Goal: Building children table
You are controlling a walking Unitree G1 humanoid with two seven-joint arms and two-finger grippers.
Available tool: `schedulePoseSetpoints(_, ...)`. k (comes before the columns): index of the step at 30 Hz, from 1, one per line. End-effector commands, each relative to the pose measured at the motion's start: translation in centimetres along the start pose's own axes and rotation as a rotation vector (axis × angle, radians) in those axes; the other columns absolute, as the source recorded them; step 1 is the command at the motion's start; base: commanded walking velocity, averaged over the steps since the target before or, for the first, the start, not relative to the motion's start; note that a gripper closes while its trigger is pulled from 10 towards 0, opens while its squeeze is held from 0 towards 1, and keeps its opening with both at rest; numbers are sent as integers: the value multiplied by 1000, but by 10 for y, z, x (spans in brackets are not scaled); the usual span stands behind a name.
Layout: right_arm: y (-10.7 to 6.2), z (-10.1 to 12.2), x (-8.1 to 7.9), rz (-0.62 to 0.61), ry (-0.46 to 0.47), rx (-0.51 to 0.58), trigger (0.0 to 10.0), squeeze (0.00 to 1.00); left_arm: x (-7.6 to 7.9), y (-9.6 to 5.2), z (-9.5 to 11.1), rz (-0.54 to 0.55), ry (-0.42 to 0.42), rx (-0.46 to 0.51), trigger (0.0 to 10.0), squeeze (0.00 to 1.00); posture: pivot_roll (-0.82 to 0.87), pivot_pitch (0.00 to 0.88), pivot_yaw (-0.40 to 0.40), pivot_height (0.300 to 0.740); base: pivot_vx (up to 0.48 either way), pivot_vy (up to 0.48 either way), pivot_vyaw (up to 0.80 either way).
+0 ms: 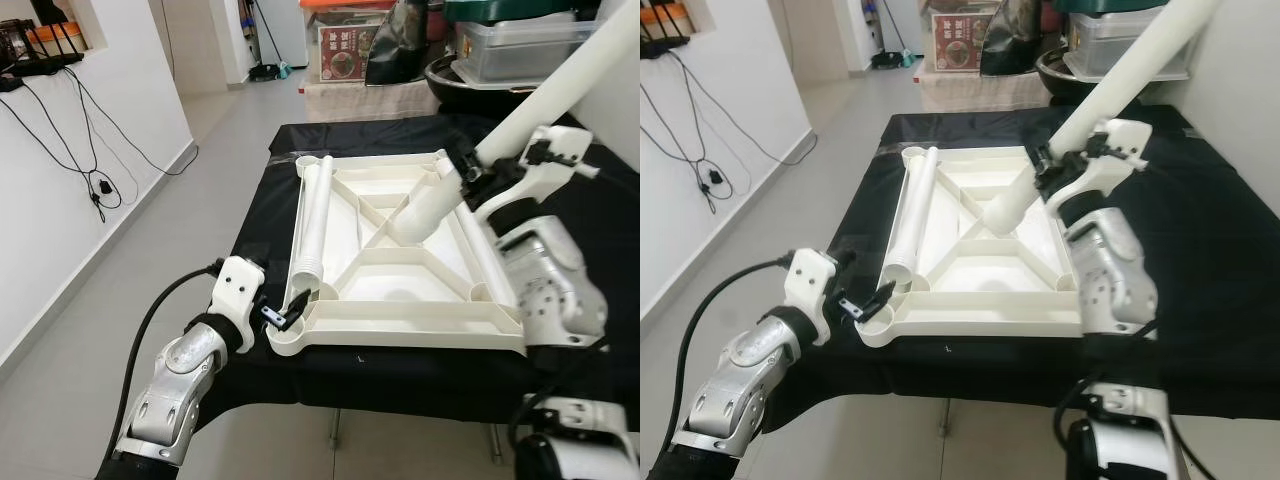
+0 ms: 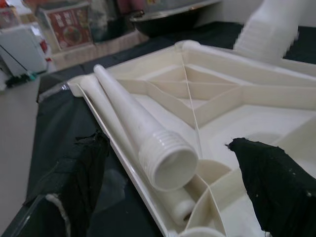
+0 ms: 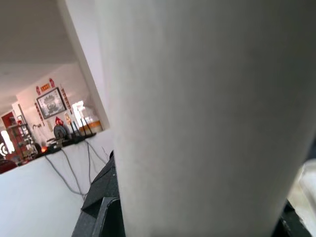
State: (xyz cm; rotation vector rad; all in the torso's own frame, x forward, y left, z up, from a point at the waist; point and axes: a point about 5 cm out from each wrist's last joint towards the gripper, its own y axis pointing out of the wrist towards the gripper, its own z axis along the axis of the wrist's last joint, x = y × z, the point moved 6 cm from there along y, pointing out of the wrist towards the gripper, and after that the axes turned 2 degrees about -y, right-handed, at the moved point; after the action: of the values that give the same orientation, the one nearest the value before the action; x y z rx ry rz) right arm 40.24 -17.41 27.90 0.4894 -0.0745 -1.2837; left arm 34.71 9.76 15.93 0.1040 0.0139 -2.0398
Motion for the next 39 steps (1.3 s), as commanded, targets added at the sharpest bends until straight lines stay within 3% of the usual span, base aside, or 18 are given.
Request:
schedulePoseSetpoints(1, -1, -1, -6, -7, -17, -1, 10000, 0, -4, -4, 0, 30, 18, 2, 10000, 0, -19, 0, 21, 740, 0, 0, 0)
schedulePoseSetpoints(11, -12, -13, -16, -29, -33, -21, 10000, 0, 5, -8, -1, 39, -7, 7, 10000, 0, -13, 0, 11, 740, 0, 0, 0)
schedulePoseSetpoints(19, -8, -9, -21, -42, 45, 1, 10000, 0, 6, -7, -4, 42, 23, -6, 10000, 0, -14, 0, 13, 740, 0, 0, 0)
schedulePoseSetpoints(24, -3, 6, -44, 69, 107, 48, 10000, 0, 14, -7, -9, 4, 24, -22, 10000, 0, -18, 0, 16, 740, 0, 0, 0)
schedulePoseSetpoints(32, -9, 2, -68, 196, 135, 31, 10000, 0, 13, -7, -9, 7, 18, -22, 10000, 0, -16, 0, 11, 740, 0, 0, 0)
schedulePoseSetpoints(39, -12, 2, -75, 233, 145, 27, 10000, 0, 13, -7, -9, 5, 15, -25, 10000, 0, -21, 0, 21, 740, 0, 0, 0)
